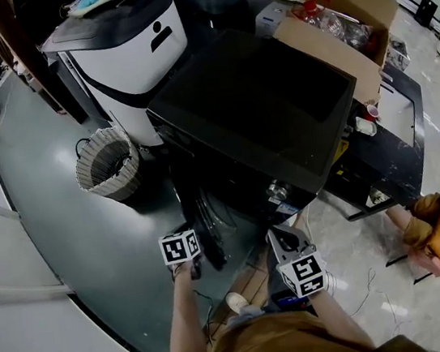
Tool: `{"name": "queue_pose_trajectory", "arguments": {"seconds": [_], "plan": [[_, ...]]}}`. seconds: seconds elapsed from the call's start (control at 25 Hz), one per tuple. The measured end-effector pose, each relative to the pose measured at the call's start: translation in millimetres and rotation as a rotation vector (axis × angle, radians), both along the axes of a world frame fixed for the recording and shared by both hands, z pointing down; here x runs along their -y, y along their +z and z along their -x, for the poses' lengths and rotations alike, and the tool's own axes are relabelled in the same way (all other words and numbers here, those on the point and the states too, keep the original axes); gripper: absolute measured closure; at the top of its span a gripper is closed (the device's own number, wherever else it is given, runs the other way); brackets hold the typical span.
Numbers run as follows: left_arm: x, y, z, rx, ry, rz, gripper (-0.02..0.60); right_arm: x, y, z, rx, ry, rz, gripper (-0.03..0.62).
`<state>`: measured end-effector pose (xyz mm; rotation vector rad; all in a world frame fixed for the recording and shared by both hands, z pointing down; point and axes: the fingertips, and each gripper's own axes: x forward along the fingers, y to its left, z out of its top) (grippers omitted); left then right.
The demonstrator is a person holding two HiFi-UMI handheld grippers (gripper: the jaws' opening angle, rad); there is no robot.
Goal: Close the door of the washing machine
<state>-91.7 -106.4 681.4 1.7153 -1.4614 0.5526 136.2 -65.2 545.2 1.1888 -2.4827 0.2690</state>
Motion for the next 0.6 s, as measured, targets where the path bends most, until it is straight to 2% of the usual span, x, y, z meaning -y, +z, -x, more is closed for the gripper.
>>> {"name": "queue_pose_trajectory", "arguments": {"seconds": [0.6], "plan": [[14, -1, -32, -0.077, -0.013, -0.012, 0.451, 4, -1, -6, 0.002, 0.020, -0.001, 0.582]]}}
